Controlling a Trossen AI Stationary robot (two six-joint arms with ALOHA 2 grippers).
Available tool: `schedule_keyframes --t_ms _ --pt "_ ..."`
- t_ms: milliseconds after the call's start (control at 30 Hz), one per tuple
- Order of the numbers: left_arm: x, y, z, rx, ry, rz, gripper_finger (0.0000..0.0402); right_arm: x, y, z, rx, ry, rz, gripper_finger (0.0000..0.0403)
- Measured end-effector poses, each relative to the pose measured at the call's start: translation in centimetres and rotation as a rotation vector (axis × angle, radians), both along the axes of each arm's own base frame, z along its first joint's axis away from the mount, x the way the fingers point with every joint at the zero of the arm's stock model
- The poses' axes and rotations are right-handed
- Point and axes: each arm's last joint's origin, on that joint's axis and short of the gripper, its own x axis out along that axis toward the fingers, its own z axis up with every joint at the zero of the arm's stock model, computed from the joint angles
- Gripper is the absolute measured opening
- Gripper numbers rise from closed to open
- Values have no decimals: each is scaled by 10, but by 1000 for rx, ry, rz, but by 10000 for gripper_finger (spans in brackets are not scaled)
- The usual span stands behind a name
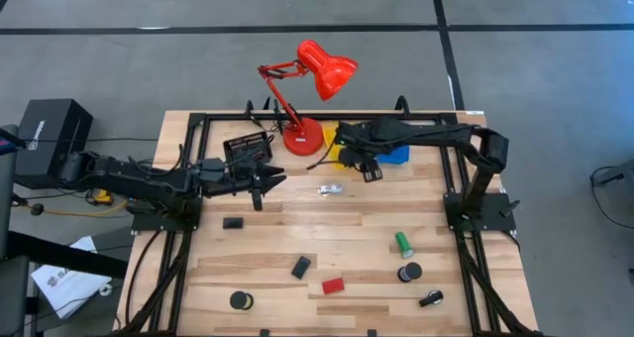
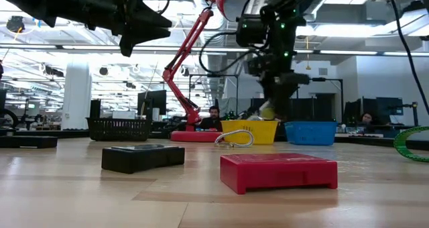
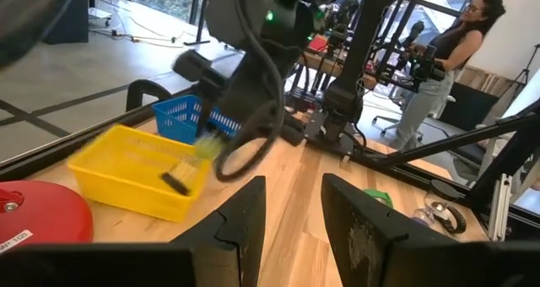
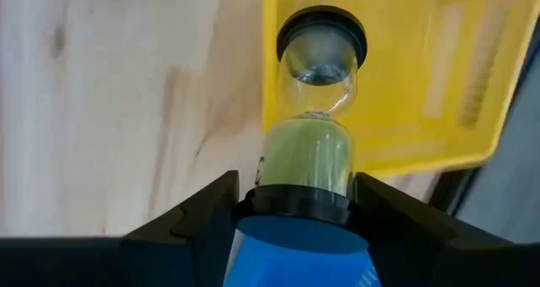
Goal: Pick & Place Office items
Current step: Put the light green hourglass into the yellow bin
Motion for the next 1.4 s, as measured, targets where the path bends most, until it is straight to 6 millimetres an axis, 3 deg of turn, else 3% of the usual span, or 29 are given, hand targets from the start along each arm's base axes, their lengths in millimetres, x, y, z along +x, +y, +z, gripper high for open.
schedule_keyframes --t_ms 133,400,667,933,1133,1400 --pt "0 0 0 0 0 0 112 -3 9 8 25 70 12 197" --pt "0 0 0 -1 -1 0 112 -7 34 13 64 175 39 212" --pt "0 0 0 -2 -1 1 112 -3 59 13 216 152 69 197" --pt "0 0 0 -3 -1 1 112 -3 57 13 209 149 66 217" --pt "0 0 0 -3 -1 1 112 -3 57 12 232 154 122 197" --pt "0 0 0 -3 -1 1 112 -5 76 13 241 213 212 218"
